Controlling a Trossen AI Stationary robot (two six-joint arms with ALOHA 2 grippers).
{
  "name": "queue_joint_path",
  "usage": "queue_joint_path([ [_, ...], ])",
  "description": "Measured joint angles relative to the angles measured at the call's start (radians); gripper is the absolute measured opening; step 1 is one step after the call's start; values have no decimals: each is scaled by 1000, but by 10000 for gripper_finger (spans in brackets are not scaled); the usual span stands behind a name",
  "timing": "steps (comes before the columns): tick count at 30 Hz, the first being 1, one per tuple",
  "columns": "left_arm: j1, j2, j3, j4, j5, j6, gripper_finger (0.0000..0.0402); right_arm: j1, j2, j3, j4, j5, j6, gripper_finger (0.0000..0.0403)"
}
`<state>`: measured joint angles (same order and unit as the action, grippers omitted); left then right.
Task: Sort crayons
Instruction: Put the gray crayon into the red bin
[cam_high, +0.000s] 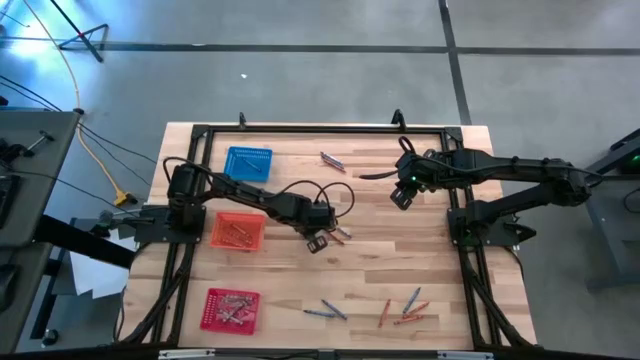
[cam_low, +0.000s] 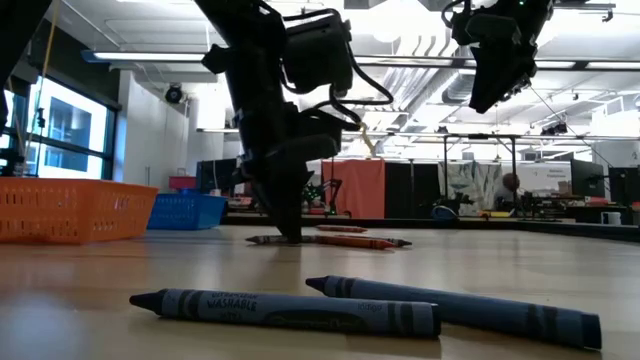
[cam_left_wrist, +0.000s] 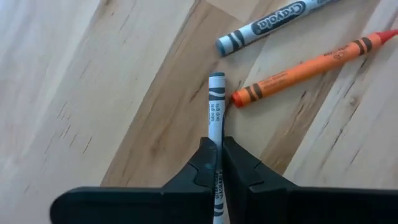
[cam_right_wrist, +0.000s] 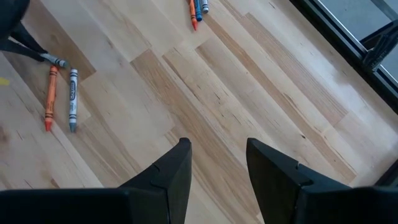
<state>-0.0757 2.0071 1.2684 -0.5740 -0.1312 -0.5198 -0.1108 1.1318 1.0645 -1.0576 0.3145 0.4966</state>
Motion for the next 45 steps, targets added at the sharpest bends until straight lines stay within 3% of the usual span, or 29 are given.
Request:
queue_joint_path([
  [5, -24, -13, 55, -49, 13, 42, 0, 0, 0, 0, 0, -1, 21, 149],
  [15, -150, -190, 136, -188, -28, 14, 0, 0, 0, 0, 17, -7, 29, 149],
  [20, -281, -292, 135, -323, -84, -206, 0, 0, 0, 0, 32, -8, 30, 149],
  [24, -427, -350, 137, -478, -106, -473, 0, 0, 0, 0, 40, -8, 30, 149],
  [29, -602, -373, 137, -659, -65, -864, 0, 0, 0, 0, 100, -8, 30, 149],
  [32, -694, -364, 131, -716, -38, -1014, 0, 0, 0, 0, 144, -8, 28, 149],
  [39, -833, -359, 50, -652, 16, -1226, 0, 0, 0, 0, 202, -7, 57, 149],
  [45, -880, -359, -39, -478, 42, -1241, 0, 0, 0, 0, 204, -7, 110, 149],
])
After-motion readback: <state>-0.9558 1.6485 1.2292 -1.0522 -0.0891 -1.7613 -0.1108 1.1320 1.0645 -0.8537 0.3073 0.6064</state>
